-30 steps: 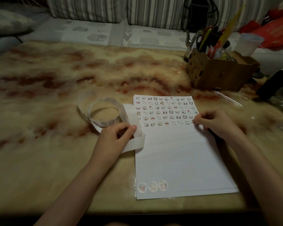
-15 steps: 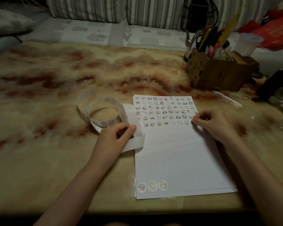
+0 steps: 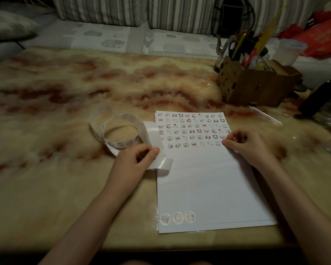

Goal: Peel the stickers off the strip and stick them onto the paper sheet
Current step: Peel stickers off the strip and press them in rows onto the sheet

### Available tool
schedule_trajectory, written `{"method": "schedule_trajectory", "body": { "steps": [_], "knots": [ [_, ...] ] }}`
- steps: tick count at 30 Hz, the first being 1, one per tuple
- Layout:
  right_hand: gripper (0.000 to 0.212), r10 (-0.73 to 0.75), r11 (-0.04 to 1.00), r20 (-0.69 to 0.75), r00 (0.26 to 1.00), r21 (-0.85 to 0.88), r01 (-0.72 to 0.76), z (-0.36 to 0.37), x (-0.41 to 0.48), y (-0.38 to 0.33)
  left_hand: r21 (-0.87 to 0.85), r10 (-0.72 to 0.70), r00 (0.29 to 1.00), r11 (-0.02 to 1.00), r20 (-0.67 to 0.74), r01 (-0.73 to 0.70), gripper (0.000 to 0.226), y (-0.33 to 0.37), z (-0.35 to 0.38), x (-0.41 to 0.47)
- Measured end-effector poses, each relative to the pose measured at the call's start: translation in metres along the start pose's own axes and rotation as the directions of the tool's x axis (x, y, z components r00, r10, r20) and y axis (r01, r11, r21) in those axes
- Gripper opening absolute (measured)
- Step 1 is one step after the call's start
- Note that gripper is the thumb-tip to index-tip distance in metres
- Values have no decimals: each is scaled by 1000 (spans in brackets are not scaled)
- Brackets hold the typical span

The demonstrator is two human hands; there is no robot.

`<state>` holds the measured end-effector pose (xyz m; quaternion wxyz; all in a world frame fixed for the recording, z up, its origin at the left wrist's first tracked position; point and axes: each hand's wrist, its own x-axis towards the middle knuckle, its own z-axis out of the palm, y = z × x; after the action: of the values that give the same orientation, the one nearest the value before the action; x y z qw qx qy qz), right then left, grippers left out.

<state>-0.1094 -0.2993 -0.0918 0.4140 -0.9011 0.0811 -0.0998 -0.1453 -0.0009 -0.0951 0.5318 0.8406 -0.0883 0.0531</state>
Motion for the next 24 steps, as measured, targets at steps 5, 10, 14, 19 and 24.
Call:
{"method": "schedule_trajectory", "body": {
  "steps": [5, 10, 14, 19, 24],
  "knots": [
    [21, 26, 999, -13, 1000, 38, -25, -1, 3, 3, 8, -3, 1000, 1000, 5, 3, 26, -1, 1, 1],
    [13, 30, 999, -17, 999, 21, -29, -2, 3, 6, 8, -5, 1000, 1000, 4, 5, 26, -2, 0, 0],
    [16, 42, 998, 3, 999, 44, -42, 0, 4, 6, 8, -2, 1000, 1000, -1, 2, 25, -2, 1, 1],
    [14, 29, 1000, -27, 999, 3, -29, 0, 4, 1, -27, 8, 1000, 1000, -29, -9, 25, 2, 0, -1],
    [9, -136, 973, -27, 990, 183, 139, 17, -20, -45, -127, 17, 987, 991, -162, -38, 19, 8, -3, -1]
  ]
}}
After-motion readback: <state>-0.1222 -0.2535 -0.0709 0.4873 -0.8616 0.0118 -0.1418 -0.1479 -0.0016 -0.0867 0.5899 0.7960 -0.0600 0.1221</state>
